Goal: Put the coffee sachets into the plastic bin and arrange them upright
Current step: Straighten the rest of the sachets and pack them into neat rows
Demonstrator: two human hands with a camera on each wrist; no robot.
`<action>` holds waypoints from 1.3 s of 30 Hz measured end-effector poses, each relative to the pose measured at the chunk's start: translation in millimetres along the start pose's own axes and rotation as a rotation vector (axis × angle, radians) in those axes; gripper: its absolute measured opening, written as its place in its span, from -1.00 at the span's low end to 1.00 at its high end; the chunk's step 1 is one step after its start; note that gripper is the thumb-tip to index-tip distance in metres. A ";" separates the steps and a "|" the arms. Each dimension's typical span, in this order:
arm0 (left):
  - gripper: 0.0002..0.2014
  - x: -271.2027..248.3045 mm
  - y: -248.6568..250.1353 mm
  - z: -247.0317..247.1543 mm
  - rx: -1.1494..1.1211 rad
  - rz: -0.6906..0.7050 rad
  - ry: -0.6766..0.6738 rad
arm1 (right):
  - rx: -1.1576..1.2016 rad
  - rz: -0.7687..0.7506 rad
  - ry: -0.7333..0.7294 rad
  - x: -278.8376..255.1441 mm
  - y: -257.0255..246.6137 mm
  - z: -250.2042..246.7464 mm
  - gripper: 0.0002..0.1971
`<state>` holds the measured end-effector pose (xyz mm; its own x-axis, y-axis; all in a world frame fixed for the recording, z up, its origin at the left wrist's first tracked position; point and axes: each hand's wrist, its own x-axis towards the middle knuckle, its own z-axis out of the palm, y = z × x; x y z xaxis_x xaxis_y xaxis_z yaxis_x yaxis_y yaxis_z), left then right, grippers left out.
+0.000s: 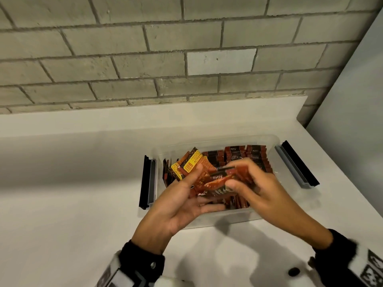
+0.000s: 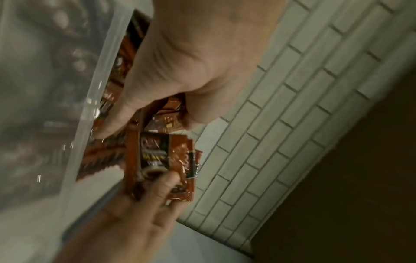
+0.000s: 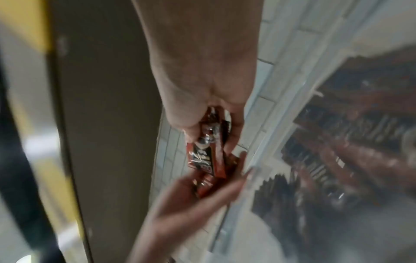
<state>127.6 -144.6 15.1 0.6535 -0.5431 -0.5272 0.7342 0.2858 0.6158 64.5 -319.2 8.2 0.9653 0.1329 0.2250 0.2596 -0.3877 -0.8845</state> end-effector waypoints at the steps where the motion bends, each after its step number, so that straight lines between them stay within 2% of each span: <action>1: -0.65 0.1 -1.1 -1.7 0.061 0.061 0.024 | 0.121 0.101 0.028 1.2 -3.3 -1.5 -0.78; 4: -0.72 -2.0 -2.3 -3.5 0.171 0.223 0.076 | 0.379 0.282 0.074 6.4 -5.3 -6.1 -0.68; 8: -0.75 -9.1 -4.5 -0.1 0.223 0.251 0.047 | 0.479 0.316 0.116 8.3 -4.5 -7.2 -0.52; 10: -0.77 -10.6 -6.1 0.7 0.231 0.253 0.014 | 0.473 0.308 0.111 8.6 -5.4 -6.1 -0.51; 16: -0.69 -12.3 -7.2 5.2 0.248 0.249 -0.084 | 0.401 0.310 0.130 12.5 -7.7 -3.5 -0.69; 21: -0.65 -13.1 -3.2 6.9 0.226 0.244 -0.099 | 0.394 0.307 0.199 16.0 -3.1 -1.8 -0.61; 25: -0.62 -15.0 10.8 -0.7 0.316 0.239 -0.101 | 0.351 0.306 0.267 18.0 -2.9 -10.7 -0.69; 28: -0.61 -16.4 20.3 -4.8 0.451 0.191 -0.135 | 0.164 0.201 0.348 24.2 -6.1 -27.3 -0.82; 30: -0.60 -15.1 22.9 -1.9 0.563 0.119 -0.173 | -0.114 0.073 0.240 28.3 -10.6 -31.1 -0.84; 32: -0.62 -12.0 25.3 3.2 0.642 0.067 -0.192 | -0.284 -0.002 0.033 31.8 -15.6 -24.8 -0.78; 34: -0.65 -8.7 30.2 6.6 0.685 0.060 -0.189 | -0.287 -0.010 -0.094 33.3 -19.3 -16.7 -0.69; 39: -0.72 -6.8 34.9 6.2 0.703 0.060 -0.192 | -0.100 0.142 -0.232 26.9 -22.9 -15.4 -0.48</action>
<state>147.7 -135.8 43.7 0.5975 -0.6899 -0.4087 0.3644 -0.2204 0.9048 85.0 -320.8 40.8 0.9625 0.2713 -0.0081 0.1347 -0.5035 -0.8534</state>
